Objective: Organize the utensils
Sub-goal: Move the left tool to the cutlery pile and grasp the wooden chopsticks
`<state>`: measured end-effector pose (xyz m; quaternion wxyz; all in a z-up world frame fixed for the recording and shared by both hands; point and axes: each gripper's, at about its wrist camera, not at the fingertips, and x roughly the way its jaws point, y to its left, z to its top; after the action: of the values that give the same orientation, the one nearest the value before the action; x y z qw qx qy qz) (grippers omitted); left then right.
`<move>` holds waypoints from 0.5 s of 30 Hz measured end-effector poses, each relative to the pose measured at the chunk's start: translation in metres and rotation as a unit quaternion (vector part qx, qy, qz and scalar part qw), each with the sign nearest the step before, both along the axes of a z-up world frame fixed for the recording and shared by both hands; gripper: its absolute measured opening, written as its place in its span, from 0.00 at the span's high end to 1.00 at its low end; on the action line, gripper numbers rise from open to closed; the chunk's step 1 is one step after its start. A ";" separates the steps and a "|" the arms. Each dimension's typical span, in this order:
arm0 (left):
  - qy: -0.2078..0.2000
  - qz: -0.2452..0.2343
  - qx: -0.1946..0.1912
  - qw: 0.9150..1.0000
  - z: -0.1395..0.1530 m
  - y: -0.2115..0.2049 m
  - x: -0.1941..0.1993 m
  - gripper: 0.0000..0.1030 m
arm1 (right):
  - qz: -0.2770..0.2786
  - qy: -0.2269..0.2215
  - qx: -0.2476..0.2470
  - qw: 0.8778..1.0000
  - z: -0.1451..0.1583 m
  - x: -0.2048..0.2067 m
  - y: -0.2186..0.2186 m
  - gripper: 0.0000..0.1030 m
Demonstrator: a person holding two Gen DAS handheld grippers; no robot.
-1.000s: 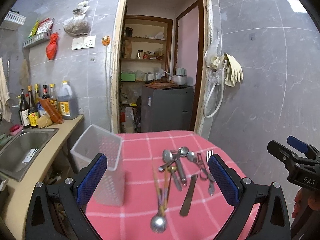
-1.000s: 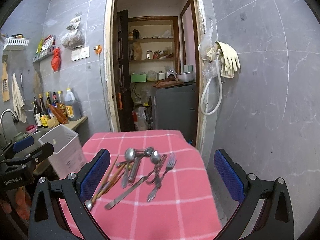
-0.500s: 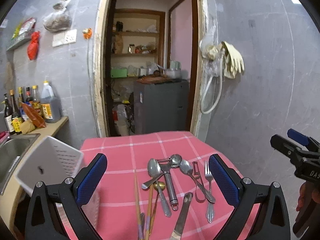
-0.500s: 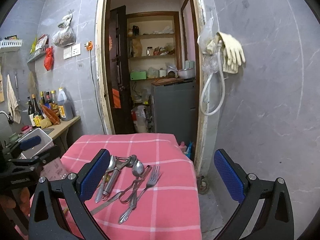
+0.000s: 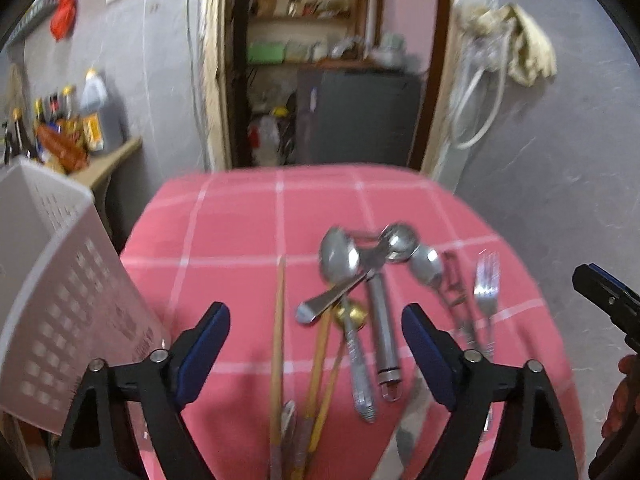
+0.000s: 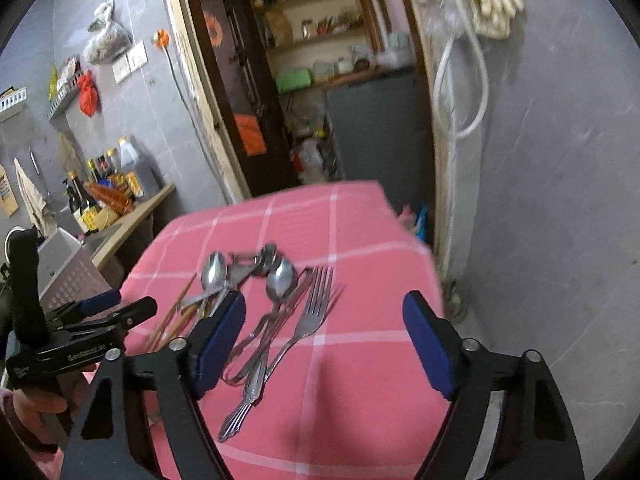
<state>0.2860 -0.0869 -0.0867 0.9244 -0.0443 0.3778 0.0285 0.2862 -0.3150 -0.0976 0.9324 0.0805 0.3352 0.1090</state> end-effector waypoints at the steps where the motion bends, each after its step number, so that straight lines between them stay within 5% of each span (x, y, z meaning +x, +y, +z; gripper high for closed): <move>1: 0.011 0.005 -0.003 1.000 -0.004 0.002 0.003 0.21 | 0.005 0.009 -0.001 1.000 -0.007 0.006 0.003 0.31; 7: 0.061 0.024 -0.026 0.997 -0.026 0.012 0.020 0.27 | 0.026 0.050 0.005 0.998 -0.040 0.034 0.017 0.42; 15: 0.125 0.014 -0.012 0.992 -0.045 0.014 0.044 0.41 | 0.045 0.065 0.010 0.997 -0.052 0.059 0.022 0.54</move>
<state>0.3296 -0.0729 -0.1317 0.8690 -0.0570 0.4897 0.0421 0.3448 -0.2927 -0.1500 0.9021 0.0814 0.3970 0.1483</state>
